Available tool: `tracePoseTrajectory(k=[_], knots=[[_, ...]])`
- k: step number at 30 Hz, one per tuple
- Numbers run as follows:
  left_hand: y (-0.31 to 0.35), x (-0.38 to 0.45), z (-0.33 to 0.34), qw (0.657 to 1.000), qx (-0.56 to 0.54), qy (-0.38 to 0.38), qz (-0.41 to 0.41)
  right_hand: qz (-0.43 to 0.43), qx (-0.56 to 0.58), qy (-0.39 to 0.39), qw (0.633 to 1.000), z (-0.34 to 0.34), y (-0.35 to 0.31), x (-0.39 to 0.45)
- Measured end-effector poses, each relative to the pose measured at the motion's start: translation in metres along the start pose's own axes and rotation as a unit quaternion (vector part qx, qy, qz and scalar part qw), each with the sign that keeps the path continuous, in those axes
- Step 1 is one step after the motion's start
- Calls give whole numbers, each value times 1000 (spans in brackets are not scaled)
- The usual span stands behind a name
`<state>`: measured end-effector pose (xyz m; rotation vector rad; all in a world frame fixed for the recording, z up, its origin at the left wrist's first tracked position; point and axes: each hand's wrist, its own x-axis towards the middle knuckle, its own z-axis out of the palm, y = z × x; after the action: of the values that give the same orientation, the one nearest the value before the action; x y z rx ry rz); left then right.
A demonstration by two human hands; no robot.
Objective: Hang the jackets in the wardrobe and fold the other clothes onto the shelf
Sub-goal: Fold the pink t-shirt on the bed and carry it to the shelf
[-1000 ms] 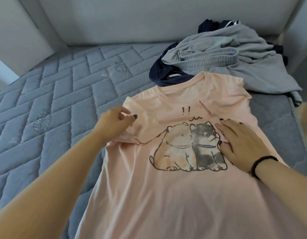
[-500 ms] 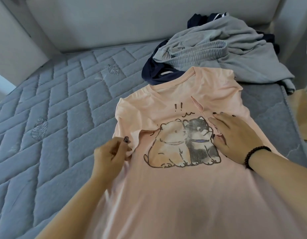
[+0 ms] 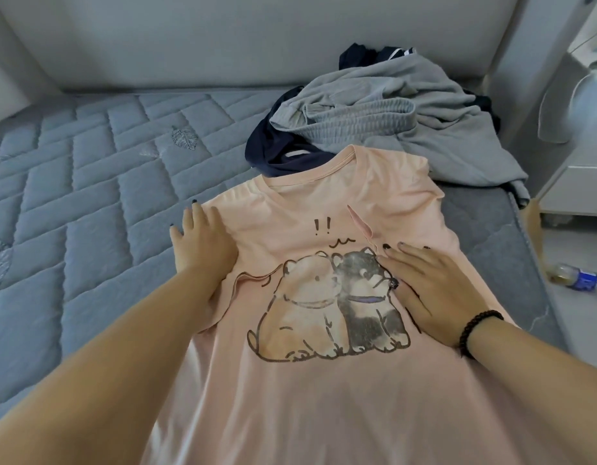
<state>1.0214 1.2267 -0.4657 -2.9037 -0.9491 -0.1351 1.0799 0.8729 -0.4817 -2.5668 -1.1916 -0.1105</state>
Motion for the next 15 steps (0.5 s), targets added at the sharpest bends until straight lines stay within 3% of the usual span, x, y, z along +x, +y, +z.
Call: tracePoseTrajectory(k=[3,7,11,13,15], knots=[[5,15,5,987,97,60,111,42,108,5,993,-5,1,1],[20,39,-2,988,117,15,98,163,335,-25,928,-28,6,41],[53,64,-9,998,22,-47,-37,209,244,115,940,-39,20,127],[63,66,-6,999,-11,-13,-29,226,196,188,935,-30,30,156],[53,69,10,996,-20,84,-6,218,113,194,950,-9,40,167]])
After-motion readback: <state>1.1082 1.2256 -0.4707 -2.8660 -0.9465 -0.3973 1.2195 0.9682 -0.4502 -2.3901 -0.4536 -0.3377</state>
